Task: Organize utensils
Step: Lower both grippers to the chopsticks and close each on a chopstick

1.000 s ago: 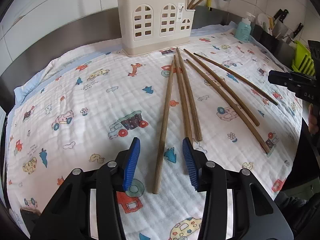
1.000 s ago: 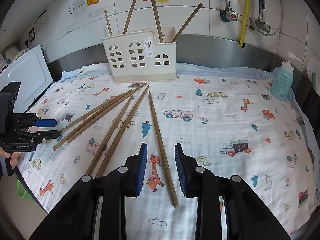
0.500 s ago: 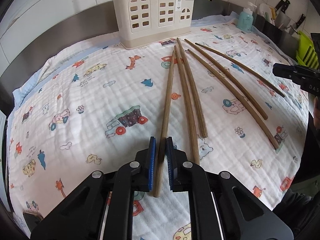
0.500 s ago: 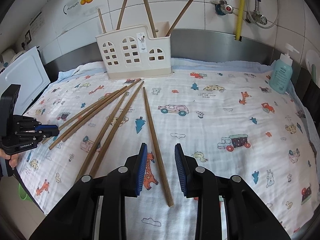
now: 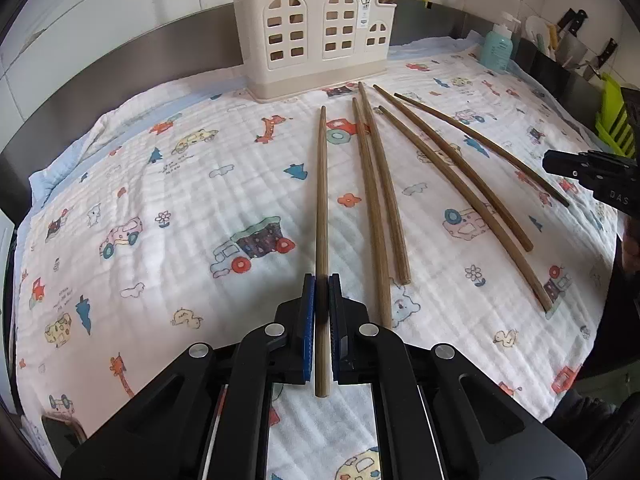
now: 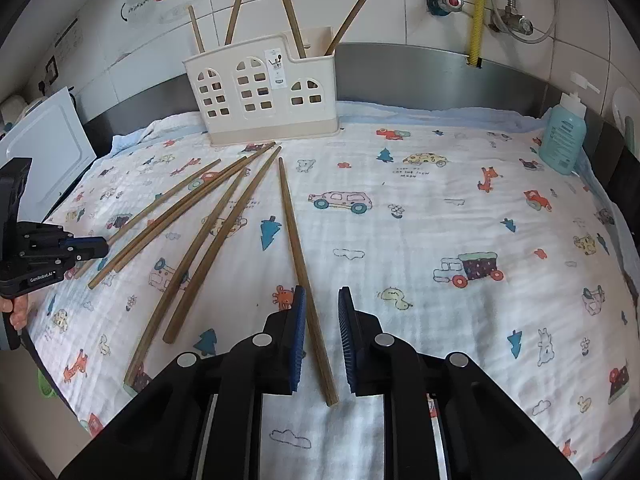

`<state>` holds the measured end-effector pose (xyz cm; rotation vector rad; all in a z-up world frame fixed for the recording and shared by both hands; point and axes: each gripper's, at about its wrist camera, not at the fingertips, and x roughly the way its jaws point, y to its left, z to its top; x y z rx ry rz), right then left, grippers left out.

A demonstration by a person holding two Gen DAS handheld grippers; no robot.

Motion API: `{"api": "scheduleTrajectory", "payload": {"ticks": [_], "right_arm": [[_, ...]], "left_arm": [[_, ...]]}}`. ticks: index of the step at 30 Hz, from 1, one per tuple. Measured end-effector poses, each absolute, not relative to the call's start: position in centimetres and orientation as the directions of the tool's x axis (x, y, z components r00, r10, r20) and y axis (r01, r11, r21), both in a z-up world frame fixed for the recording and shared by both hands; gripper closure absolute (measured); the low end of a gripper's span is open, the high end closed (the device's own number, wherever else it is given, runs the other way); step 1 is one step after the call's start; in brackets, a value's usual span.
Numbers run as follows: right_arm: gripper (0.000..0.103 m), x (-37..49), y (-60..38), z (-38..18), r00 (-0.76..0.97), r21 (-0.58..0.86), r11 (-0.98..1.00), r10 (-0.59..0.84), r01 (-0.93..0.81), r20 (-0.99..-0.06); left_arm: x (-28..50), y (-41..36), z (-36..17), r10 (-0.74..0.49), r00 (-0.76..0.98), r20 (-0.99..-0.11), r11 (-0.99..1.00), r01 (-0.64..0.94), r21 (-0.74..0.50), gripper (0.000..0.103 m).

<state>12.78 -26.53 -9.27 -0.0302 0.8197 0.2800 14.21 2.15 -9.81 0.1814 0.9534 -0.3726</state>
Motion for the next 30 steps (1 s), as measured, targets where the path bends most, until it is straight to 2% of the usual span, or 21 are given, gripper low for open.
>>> {"api": "scheduleTrajectory", "payload": {"ticks": [8,10,11,17,30], "right_arm": [[0.087,12.9,-25.7,-10.8,0.614,0.068,0.956,0.236,-0.284,-0.753],[0.089,12.8,-25.5,-11.0,0.621,0.053,0.957,0.228,-0.286,-0.75],[0.093,12.8,-25.5,-11.0,0.625,0.041,0.957,0.218,-0.286,-0.749],[0.096,12.5,-25.5,-10.5,0.634,0.04,0.958,0.219,-0.284,-0.742],[0.097,11.4,-25.1,-2.5,0.754,0.035,0.949,0.271,-0.313,-0.599]], "left_arm": [[14.2,2.4,-10.1,-0.239,0.508,-0.827,0.923,0.383,-0.031,0.098],[14.2,2.5,-10.2,-0.245,0.507,-0.826,0.923,0.383,-0.038,0.098],[14.2,2.6,-10.2,-0.247,0.508,-0.825,0.924,0.381,-0.042,0.098],[14.0,3.0,-9.8,-0.256,0.535,-0.805,0.931,0.361,-0.056,0.098],[13.2,3.6,-5.0,-0.296,0.65,-0.701,0.935,0.347,-0.072,0.098]]}}
